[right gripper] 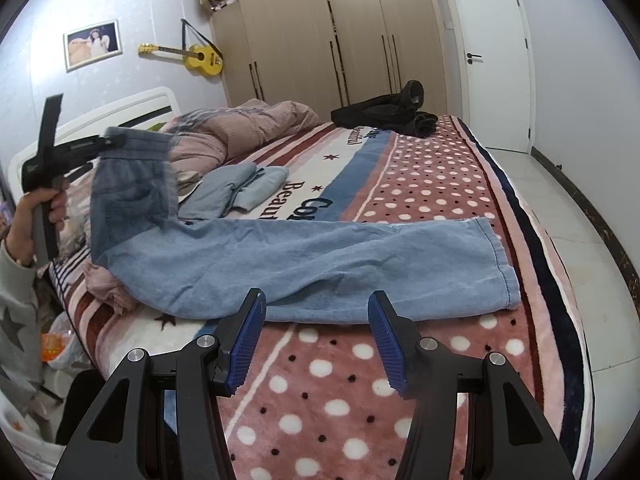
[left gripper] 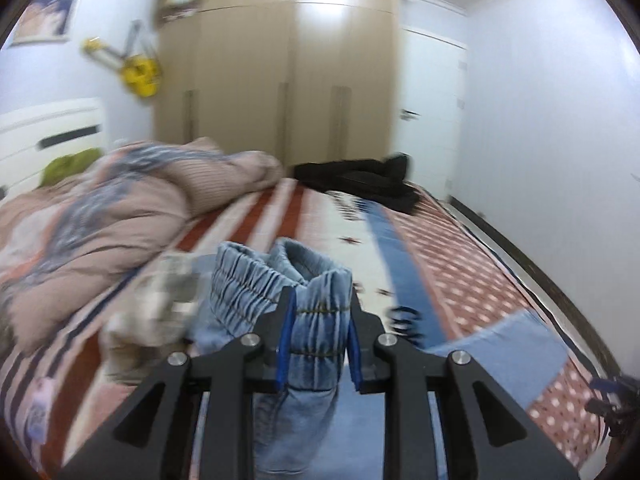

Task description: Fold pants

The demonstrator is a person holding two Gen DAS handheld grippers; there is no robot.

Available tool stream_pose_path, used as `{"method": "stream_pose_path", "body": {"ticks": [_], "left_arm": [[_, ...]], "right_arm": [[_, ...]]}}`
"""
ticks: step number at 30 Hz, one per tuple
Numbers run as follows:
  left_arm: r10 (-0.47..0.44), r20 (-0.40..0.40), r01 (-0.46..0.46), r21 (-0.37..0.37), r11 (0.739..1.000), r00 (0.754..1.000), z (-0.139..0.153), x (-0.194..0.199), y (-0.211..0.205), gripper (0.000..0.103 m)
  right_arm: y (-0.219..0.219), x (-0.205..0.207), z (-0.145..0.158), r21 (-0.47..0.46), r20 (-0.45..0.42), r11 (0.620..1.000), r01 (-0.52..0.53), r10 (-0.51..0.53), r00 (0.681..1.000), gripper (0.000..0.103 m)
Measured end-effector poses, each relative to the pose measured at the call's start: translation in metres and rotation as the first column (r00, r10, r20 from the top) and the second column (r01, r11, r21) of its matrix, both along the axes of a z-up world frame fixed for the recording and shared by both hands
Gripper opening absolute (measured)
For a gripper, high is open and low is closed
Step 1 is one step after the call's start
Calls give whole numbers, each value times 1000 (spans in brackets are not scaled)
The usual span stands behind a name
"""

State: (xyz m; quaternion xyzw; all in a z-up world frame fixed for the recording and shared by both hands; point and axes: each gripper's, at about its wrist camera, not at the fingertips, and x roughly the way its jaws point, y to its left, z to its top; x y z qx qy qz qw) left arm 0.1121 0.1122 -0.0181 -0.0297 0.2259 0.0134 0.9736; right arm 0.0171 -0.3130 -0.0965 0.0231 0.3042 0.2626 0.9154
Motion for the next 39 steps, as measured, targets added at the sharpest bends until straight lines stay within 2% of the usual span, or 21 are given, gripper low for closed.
{"method": "stream_pose_path", "body": {"ticks": [4, 6, 12, 15, 16, 19, 21, 23, 25, 26, 27, 30, 32, 33, 35, 39], "left_arm": [[-122, -45, 123, 27, 992, 992, -25, 18, -64, 19], [-180, -86, 184, 40, 982, 980, -42, 27, -94, 19], [-261, -211, 284, 90, 954, 942, -99, 30, -155, 19], [-273, -273, 313, 112, 943, 922, -123, 31, -169, 20], [-277, -297, 320, 109, 941, 914, -129, 33, -171, 20], [-310, -344, 345, 44, 937, 886, -143, 37, -173, 32], [-329, -352, 354, 9, 935, 876, -143, 34, -171, 32], [-335, -337, 358, 6, 934, 880, -132, 28, -167, 35], [-350, -296, 360, -19, 933, 889, -116, 20, -157, 45], [-348, -272, 354, -27, 935, 897, -107, 14, -149, 50], [-335, -247, 338, -31, 940, 909, -97, 9, -138, 50], [-274, -193, 272, -37, 962, 942, -70, 0, -101, 52], [-210, -165, 209, -27, 978, 964, -58, -8, -74, 58], [-169, -157, 168, -18, 986, 973, -55, -10, -58, 61], [-116, -166, 113, -24, 993, 979, -57, -12, -37, 61], [-24, -222, 14, -46, 999, 975, -77, -16, 4, 61]], "right_arm": [[-7, -4, -2, 7, -5, 1000, 11, -11, 1000, 49], [-11, -6, -2, 2, -6, 1000, 17, -17, 1000, 49], [-19, -8, -6, -3, -18, 999, 33, -33, 999, 49], [-19, -7, -9, -11, -30, 999, 33, -33, 999, 49], [-18, -7, -10, -13, -33, 999, 32, -32, 999, 49], [-15, -8, -13, -15, -39, 1000, 24, -24, 999, 49], [-12, -7, -14, -19, -41, 1000, 17, -18, 999, 49], [-7, -6, -14, -20, -48, 1000, 5, -6, 999, 49], [-2, 0, -16, -16, -58, 1000, -13, 12, 998, 51], [2, 4, -16, -15, -62, 1000, -23, 22, 998, 57], [8, 10, -17, -13, -68, 999, -38, 37, 997, 62], [30, 28, -21, -5, -89, 996, -86, 85, 992, 63], [49, 41, -25, 10, -110, 992, -126, 126, 986, 67], [62, 49, -28, 24, -124, 988, -152, 153, 980, 70], [83, 60, -34, 48, -148, 980, -192, 197, 969, 71], [124, 86, -55, 63, -220, 968, -243, 251, 943, 71]]}}
